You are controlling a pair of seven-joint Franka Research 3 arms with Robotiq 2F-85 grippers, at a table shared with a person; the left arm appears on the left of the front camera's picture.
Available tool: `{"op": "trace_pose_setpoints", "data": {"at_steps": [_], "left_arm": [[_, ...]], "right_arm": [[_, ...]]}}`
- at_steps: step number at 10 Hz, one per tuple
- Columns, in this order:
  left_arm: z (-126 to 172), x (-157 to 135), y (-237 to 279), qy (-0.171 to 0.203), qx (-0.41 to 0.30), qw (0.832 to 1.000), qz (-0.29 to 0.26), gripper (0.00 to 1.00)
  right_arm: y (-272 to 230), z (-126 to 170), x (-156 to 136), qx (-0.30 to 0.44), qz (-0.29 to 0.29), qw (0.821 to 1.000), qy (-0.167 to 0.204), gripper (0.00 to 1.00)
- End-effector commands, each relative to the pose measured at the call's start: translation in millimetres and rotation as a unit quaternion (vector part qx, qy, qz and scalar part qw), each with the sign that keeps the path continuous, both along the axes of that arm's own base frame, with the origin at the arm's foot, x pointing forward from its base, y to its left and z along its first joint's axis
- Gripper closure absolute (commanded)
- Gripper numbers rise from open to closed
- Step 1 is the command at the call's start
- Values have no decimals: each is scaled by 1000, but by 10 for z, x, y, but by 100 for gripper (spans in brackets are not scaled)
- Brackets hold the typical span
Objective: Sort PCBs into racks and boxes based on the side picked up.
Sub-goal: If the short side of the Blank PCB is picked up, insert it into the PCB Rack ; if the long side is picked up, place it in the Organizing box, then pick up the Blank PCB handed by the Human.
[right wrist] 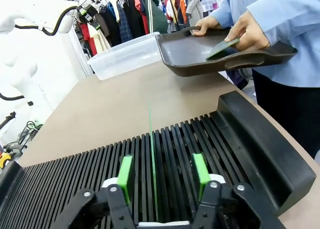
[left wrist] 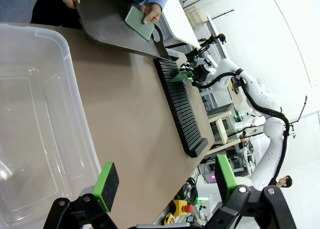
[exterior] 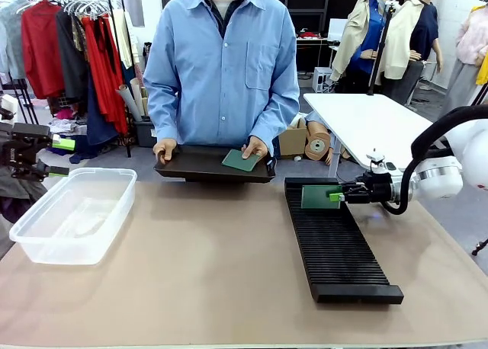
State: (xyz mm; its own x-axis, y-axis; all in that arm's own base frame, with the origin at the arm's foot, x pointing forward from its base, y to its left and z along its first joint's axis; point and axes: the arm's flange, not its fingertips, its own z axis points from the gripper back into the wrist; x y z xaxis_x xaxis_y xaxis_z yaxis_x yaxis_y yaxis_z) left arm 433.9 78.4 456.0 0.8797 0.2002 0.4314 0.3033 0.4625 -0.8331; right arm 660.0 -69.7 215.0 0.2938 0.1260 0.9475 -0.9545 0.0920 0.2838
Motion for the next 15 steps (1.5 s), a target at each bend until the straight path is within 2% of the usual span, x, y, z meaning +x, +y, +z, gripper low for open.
{"op": "trace_pose_setpoints", "data": {"at_steps": [1,5,6,7,15], "left_arm": [[17,-14,-2,-2,-1,1000,-2,0],[17,-14,-2,-2,-1,1000,-2,0],[17,-14,-2,-2,-1,1000,-2,0],[17,-14,-2,-2,-1,1000,-2,0],[17,-14,-2,-2,-1,1000,-2,0]], "right_arm": [[56,99,-48,1,-15,1000,-5,0],[54,156,-68,-4,-24,1000,-6,0],[63,160,-61,-4,-19,1000,11,0],[-12,91,23,-4,-4,1000,-7,0],[-12,91,23,-4,-4,1000,-7,0]]}}
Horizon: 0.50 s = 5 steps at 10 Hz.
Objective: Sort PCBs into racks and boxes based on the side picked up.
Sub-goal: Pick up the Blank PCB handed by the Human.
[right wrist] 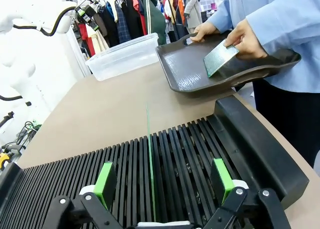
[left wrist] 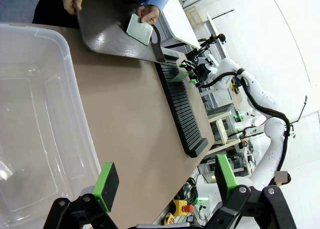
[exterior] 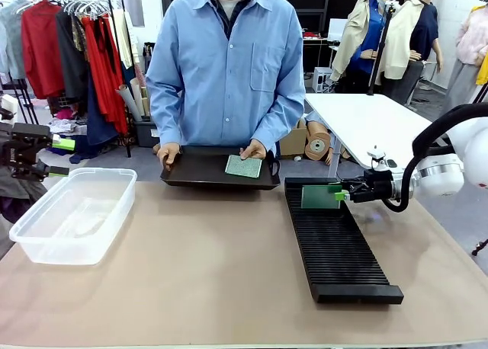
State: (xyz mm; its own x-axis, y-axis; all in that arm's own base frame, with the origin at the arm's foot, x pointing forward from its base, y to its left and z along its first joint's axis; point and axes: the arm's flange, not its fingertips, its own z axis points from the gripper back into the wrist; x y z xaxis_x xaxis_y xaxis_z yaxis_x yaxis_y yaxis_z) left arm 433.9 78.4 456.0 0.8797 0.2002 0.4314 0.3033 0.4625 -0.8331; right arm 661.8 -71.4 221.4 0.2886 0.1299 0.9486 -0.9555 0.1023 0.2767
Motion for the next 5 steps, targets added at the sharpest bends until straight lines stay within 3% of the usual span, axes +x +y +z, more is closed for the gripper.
{"op": "trace_pose_setpoints", "data": {"at_steps": [1,5], "left_arm": [[17,-14,-2,-2,-1,1000,-2,0],[17,-14,-2,-2,-1,1000,-2,0]], "right_arm": [[5,27,6,0,0,1000,-4,0],[5,27,6,0,0,1000,-4,0]]}}
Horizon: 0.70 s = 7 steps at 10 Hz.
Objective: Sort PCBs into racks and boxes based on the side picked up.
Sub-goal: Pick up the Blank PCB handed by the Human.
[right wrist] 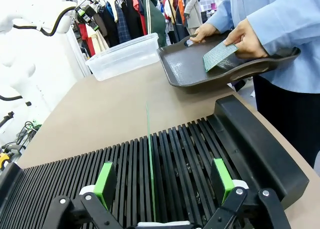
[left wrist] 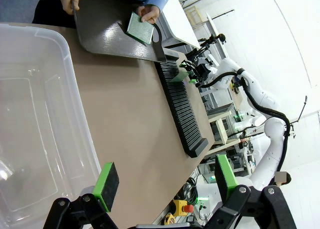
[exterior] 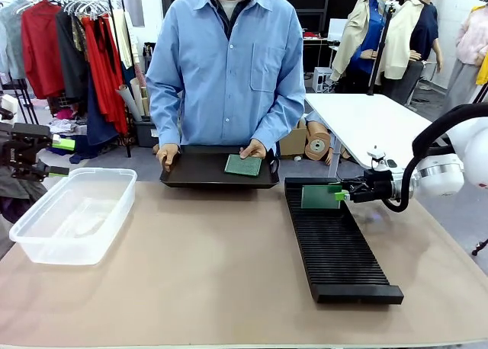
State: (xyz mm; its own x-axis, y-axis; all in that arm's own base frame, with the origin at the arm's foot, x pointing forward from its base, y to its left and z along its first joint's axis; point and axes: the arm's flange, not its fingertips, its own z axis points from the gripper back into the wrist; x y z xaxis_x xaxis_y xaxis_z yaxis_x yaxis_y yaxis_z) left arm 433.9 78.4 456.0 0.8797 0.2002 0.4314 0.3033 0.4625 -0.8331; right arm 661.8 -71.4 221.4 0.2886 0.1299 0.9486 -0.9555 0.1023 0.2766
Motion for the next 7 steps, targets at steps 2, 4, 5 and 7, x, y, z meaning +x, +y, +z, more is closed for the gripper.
{"op": "trace_pose_setpoints", "data": {"at_steps": [2,4,5,7], "left_arm": [[17,-14,-2,-2,-1,1000,-2,0],[17,-14,-2,-2,-1,1000,-2,0],[17,-14,-2,-2,-1,1000,-2,0],[17,-14,-2,-2,-1,1000,-2,0]], "right_arm": [[0,0,0,0,0,1000,0,0],[51,304,26,24,-9,999,-37,0],[58,435,27,29,-14,998,-49,0],[98,695,-40,40,-13,997,-59,0]]}}
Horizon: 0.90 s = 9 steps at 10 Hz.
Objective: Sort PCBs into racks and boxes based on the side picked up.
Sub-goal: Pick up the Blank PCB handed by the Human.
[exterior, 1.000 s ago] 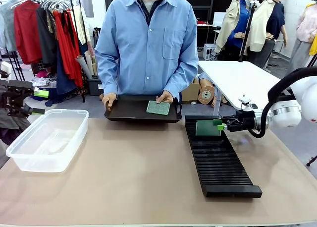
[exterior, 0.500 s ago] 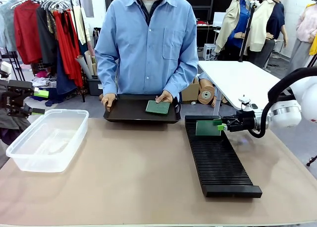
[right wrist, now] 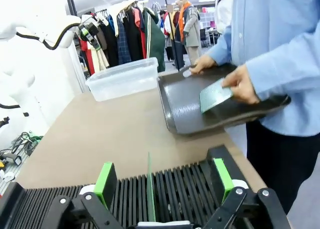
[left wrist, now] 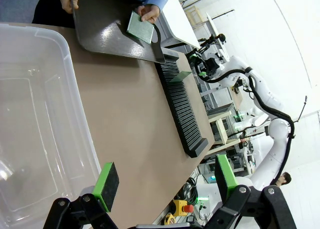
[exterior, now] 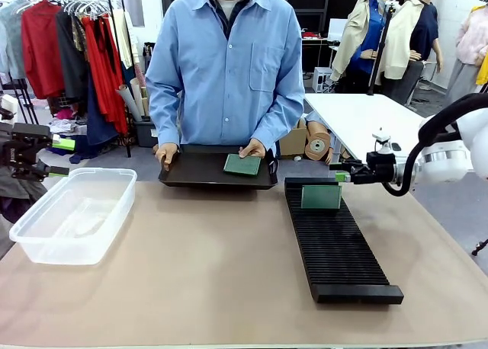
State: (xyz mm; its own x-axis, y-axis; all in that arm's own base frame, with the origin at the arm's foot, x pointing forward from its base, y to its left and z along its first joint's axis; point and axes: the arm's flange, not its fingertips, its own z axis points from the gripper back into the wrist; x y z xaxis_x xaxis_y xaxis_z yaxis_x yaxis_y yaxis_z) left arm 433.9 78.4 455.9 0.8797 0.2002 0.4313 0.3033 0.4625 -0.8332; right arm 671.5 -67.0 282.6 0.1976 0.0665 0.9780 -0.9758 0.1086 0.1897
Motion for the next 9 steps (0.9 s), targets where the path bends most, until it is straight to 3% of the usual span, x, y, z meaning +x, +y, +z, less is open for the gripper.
{"op": "trace_pose_setpoints", "data": {"at_steps": [1,2,3,4,6,9], "left_arm": [[18,-14,-2,-2,-1,1000,-2,0],[18,-14,-2,-2,-1,1000,-2,0],[18,-14,-2,-2,-1,1000,-2,0],[18,-14,-2,-2,-1,1000,-2,0],[18,-14,-2,-2,-1,1000,-2,0],[18,-14,-2,-2,-1,1000,-2,0]], "right_arm": [[98,240,-219,6,2,1000,3,0],[155,411,-348,5,11,998,56,0],[196,522,-468,1,14,990,139,0],[252,619,-569,34,24,980,196,0],[311,782,-783,51,15,966,251,0],[406,938,-1421,62,27,920,387,0]]}}
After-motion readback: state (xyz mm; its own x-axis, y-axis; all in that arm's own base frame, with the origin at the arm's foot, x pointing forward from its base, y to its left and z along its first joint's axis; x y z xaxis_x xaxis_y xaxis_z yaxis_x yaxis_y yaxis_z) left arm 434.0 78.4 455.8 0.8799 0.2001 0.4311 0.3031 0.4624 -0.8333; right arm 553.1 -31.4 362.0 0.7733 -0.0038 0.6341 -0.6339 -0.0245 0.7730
